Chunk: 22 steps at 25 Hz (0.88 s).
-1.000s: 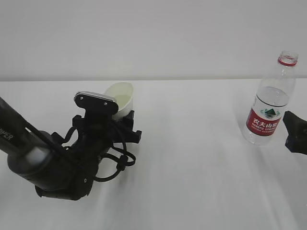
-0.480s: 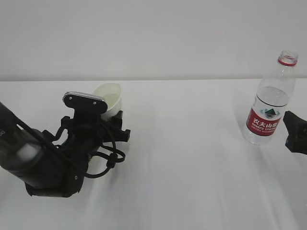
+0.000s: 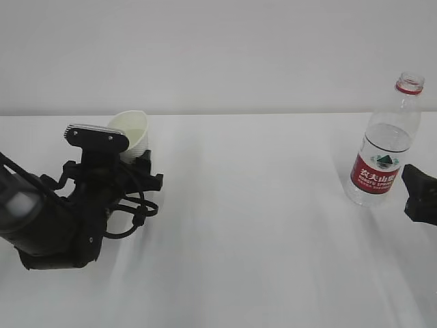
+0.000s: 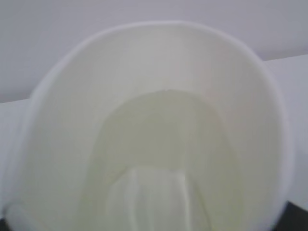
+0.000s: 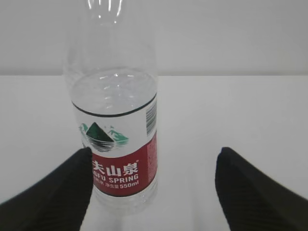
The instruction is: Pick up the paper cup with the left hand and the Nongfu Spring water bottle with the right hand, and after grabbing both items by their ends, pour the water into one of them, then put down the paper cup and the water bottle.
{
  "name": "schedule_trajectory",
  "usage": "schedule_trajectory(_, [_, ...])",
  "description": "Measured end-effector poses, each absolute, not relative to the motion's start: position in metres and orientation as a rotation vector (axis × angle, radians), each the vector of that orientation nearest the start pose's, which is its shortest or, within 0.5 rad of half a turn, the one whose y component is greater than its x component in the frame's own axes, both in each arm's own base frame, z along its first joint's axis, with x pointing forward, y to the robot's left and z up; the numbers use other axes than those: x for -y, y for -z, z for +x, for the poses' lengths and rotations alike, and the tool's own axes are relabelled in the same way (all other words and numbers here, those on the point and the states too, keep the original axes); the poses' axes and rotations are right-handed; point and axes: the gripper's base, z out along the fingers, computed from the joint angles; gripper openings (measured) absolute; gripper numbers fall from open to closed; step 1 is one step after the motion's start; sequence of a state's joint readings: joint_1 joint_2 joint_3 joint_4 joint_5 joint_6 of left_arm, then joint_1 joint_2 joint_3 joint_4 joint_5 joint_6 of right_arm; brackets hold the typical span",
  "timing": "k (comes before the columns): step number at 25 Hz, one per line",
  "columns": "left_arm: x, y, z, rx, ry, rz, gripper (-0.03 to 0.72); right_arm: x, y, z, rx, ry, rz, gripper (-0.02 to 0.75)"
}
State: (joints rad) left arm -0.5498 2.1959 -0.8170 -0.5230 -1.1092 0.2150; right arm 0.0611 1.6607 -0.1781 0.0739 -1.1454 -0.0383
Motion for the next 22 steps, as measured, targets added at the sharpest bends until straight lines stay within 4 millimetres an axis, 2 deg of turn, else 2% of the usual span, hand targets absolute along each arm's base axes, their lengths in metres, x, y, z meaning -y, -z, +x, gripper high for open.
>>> schedule_trajectory(8, [0.142, -0.075, 0.339, -1.786, -0.031, 0.093, 0.480, -0.007, -0.134, 0.217, -1.828, 0.025, -0.013, 0.594])
schedule_trajectory(17, [0.137, -0.074, 0.331, -1.802, -0.041, 0.103, 0.480, -0.006, -0.134, 0.217, -1.828, 0.033, 0.002, 0.594])
schedule_trajectory(22, [0.133, -0.083, 0.323, -1.801, -0.038, 0.104, 0.480, -0.006, -0.134, 0.217, -1.828, 0.034, 0.004, 0.593])
